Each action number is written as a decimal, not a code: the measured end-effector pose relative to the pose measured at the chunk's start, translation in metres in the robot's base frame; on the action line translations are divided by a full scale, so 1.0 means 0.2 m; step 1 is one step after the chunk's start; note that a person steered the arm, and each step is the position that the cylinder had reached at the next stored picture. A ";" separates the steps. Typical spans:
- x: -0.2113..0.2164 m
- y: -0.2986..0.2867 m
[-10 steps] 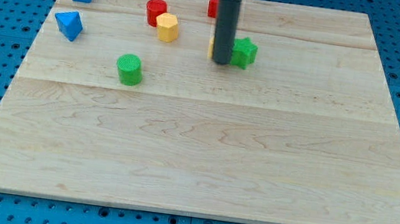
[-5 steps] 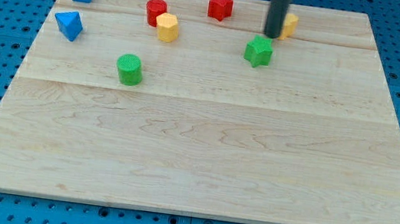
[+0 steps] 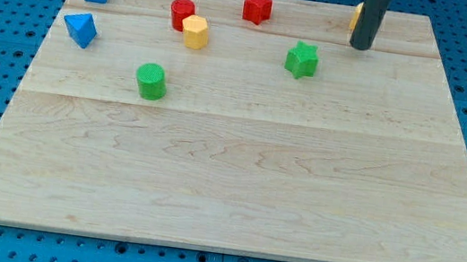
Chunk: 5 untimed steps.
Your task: Place yellow hexagon below blue triangle
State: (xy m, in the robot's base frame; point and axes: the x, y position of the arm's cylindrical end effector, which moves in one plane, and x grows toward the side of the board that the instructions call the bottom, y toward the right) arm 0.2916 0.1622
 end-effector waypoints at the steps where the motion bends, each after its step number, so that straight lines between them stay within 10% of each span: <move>1: -0.15 -0.18; 5: 0.23 -1.39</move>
